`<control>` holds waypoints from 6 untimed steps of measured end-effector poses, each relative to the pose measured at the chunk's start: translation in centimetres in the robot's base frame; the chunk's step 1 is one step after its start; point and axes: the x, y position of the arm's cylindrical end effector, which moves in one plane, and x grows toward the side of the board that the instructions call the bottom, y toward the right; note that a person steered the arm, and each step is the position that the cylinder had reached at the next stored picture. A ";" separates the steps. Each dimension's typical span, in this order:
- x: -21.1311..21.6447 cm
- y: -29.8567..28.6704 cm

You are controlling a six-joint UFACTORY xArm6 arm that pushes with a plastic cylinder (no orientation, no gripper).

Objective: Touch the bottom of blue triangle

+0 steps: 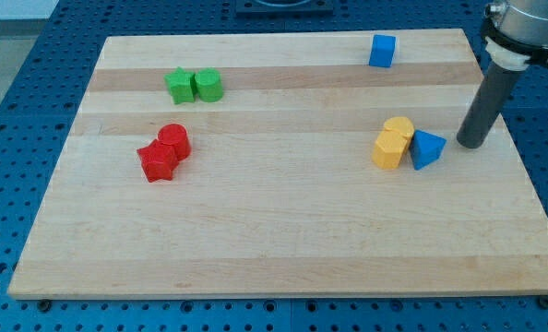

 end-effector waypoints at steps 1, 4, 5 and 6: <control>0.3 -0.1; 3.5 -1.5; 3.5 -4.3; 3.5 -6.1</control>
